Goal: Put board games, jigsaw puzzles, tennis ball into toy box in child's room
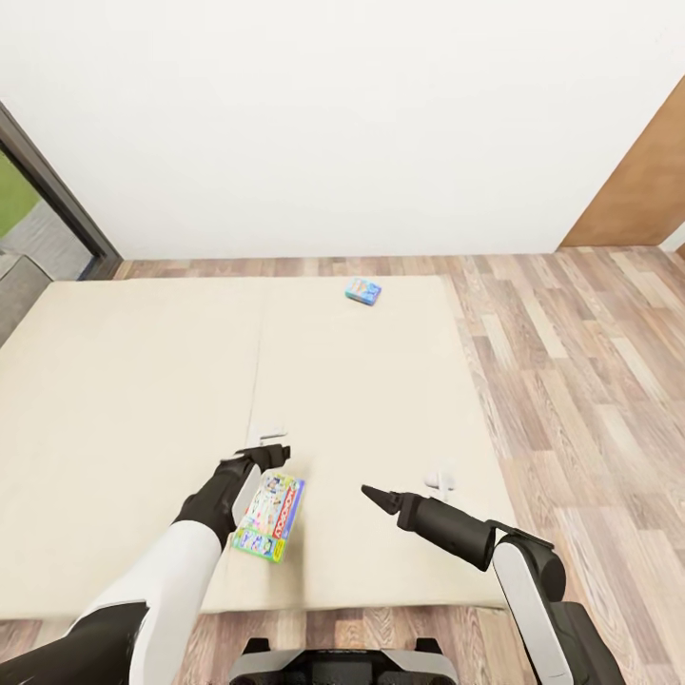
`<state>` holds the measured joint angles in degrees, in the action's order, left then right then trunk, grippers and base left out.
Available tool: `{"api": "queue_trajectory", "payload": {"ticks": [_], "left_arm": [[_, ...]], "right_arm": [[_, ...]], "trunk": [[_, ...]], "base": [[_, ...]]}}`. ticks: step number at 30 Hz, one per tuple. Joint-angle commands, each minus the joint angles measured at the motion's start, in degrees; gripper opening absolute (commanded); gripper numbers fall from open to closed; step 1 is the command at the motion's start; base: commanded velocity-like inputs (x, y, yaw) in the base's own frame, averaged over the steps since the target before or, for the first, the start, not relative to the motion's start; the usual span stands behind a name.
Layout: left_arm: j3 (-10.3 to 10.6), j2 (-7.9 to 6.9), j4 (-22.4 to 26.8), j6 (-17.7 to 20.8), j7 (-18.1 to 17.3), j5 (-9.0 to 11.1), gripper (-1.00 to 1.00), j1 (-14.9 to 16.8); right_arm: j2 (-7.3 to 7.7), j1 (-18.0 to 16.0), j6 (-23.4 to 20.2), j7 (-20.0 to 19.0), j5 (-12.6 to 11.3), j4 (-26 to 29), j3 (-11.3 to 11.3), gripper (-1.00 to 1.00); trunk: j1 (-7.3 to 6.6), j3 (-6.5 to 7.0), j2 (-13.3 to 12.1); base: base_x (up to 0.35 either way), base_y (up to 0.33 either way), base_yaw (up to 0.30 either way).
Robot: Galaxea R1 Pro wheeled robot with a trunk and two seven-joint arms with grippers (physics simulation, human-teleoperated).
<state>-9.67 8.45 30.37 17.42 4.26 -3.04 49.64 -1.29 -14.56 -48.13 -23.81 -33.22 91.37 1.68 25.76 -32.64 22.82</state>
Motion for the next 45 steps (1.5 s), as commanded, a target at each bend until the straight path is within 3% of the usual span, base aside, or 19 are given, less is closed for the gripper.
{"api": "queue_trajectory", "payload": {"ticks": [1,9,14,20,26,29,32,36,37,40,45], "left_arm": [[-0.4,0.04,0.1,0.3,0.0,-0.3,1.0,0.0],[-0.4,-0.5,0.0,1.1,0.0,-0.3,1.0,0.0],[-0.5,-4.33,0.0,1.7,-0.1,-0.2,1.0,0.0],[-0.5,-7.16,0.2,3.8,-0.1,-0.2,1.0,0.0],[-0.4,-9.05,0.3,5.3,-0.3,-0.5,1.0,0.0],[-0.4,-11.11,0.0,7.5,-1.2,-0.2,1.0,0.0],[-0.5,-12.94,-0.6,9.3,-5.0,0.0,1.0,0.0],[-0.4,-14.67,-1.5,10.0,-18.1,-0.2,1.0,0.0],[-0.4,-15.02,-1.5,10.0,-20.0,-0.3,1.0,0.0],[-0.4,-17.55,-1.6,10.1,-28.0,-0.6,1.0,-0.1],[-0.4,-20.48,-1.4,10.5,-33.7,-0.4,1.0,0.0]], "right_arm": [[-0.03,0.0,-0.3,-0.2,0.1,0.0,-0.1,1.0],[0.05,0.0,-0.4,-0.2,0.1,0.0,-0.3,1.0],[0.06,0.0,-0.7,-0.2,0.1,0.0,-2.1,1.0],[0.06,0.0,-1.2,-0.2,0.0,-0.2,-4.4,1.0],[0.06,0.0,-1.5,-0.2,0.1,-0.2,-4.8,1.0],[0.06,0.0,-1.4,-0.2,0.1,-0.2,-4.8,1.0],[0.06,0.0,-1.5,-0.2,0.1,-0.2,-4.8,1.0],[0.06,0.0,-1.5,-0.2,0.1,-0.2,-4.9,1.0],[0.06,0.0,-1.5,-0.2,0.1,-0.2,-4.9,1.0],[0.06,0.0,-1.5,-0.2,0.0,-0.2,-4.9,1.0],[0.06,0.0,-1.5,-0.2,0.2,-0.2,-4.9,1.0]], "trunk": [[0.03,-0.17,0.1],[0.03,-0.93,0.1],[0.03,-1.4,0.1],[0.03,-1.97,0.1],[0.03,-2.53,0.1],[0.03,-2.82,0.1],[0.03,-3.1,0.1],[0.03,-3.48,0.1],[0.03,-3.57,0.1],[0.03,-3.85,0.1],[0.03,-4.33,0.1]], "base": [[0.0,0.0,0.0],[0.0,0.0,0.0],[0.0,0.0,0.0],[0.0,0.0,0.0],[0.0,0.0,0.0],[0.0,0.0,0.0],[0.0,0.0,0.0],[0.0,0.0,0.0],[0.0,0.0,0.0],[0.0,0.0,0.0],[0.0,0.0,0.0]]}}
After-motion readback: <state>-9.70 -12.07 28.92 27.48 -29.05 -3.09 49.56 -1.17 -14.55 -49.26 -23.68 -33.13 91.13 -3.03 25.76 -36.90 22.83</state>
